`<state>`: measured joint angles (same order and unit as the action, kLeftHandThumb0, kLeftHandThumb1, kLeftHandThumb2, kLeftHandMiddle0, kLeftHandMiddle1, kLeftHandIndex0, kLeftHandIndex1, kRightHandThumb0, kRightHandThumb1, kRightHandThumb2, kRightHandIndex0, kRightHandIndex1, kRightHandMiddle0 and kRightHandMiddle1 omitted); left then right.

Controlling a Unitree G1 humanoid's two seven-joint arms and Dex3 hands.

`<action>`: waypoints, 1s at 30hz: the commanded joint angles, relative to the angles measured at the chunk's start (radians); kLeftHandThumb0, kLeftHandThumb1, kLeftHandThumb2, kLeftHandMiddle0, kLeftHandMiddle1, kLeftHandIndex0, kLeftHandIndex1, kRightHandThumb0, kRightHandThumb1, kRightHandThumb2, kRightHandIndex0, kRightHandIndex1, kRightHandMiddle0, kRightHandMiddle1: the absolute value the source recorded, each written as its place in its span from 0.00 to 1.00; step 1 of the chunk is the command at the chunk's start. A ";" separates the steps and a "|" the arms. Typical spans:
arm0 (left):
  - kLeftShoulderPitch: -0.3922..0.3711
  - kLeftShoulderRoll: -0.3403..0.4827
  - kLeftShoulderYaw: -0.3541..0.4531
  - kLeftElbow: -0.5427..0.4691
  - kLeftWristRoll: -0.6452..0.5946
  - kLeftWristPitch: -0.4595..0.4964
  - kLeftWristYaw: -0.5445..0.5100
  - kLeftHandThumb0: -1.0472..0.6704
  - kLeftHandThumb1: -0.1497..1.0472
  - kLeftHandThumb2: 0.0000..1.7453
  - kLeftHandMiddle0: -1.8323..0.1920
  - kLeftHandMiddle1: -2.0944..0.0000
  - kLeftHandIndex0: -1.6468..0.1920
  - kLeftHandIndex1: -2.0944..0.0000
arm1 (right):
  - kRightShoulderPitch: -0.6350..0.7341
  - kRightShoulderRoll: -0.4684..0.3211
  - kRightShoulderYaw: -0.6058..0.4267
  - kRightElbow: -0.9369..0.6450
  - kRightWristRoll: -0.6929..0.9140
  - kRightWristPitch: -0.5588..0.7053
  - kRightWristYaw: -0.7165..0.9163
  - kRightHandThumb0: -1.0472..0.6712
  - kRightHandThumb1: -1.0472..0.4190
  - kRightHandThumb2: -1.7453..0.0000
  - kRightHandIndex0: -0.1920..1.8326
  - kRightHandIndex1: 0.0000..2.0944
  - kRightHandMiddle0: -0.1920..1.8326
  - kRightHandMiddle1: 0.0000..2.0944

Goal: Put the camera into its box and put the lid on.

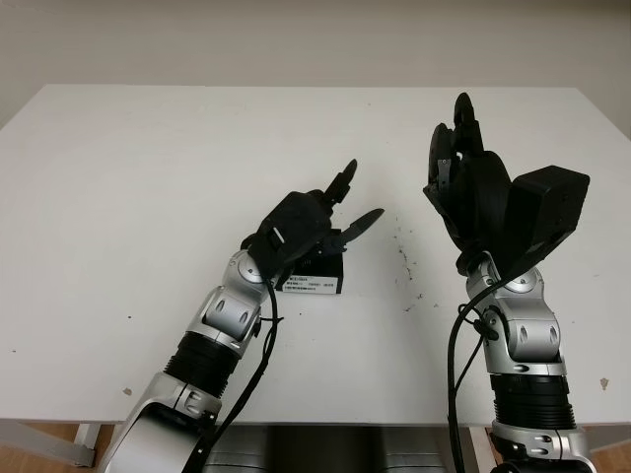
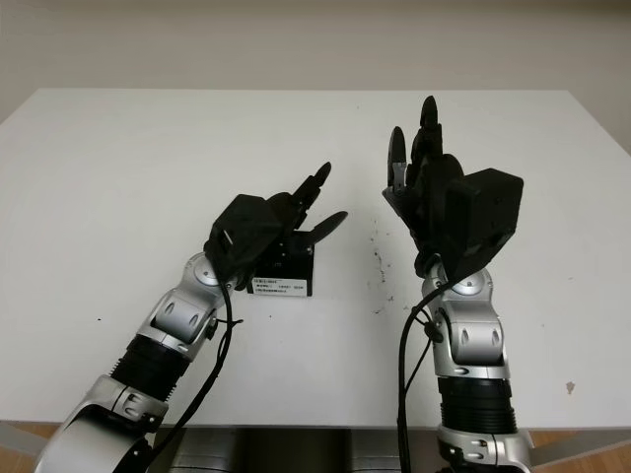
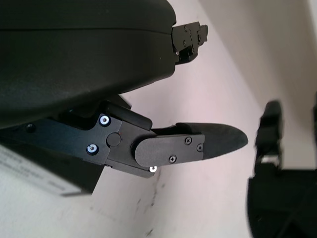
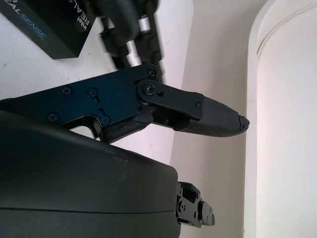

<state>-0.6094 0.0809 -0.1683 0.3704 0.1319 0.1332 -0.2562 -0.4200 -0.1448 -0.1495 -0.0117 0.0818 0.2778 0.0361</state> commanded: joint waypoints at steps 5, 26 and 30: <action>-0.007 0.014 0.142 -0.095 -0.099 -0.064 0.069 0.20 1.00 0.34 1.00 1.00 1.00 1.00 | 0.000 -0.010 0.000 -0.017 0.011 -0.018 0.019 0.20 0.00 0.60 0.00 0.00 0.00 0.00; 0.066 0.104 0.439 -0.138 -0.412 -0.096 0.050 0.20 1.00 0.33 1.00 1.00 1.00 1.00 | 0.006 -0.007 0.028 0.012 0.003 -0.077 0.050 0.17 0.00 0.57 0.00 0.00 0.00 0.00; 0.089 0.110 0.457 -0.085 -0.420 -0.132 0.045 0.20 1.00 0.33 0.99 0.98 1.00 0.99 | 0.007 -0.010 0.026 0.009 0.004 -0.073 0.049 0.17 0.00 0.57 0.00 0.00 0.00 0.00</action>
<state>-0.5278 0.1822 0.2812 0.2737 -0.2796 0.0183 -0.2039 -0.4141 -0.1478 -0.1194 0.0010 0.0842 0.2137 0.0845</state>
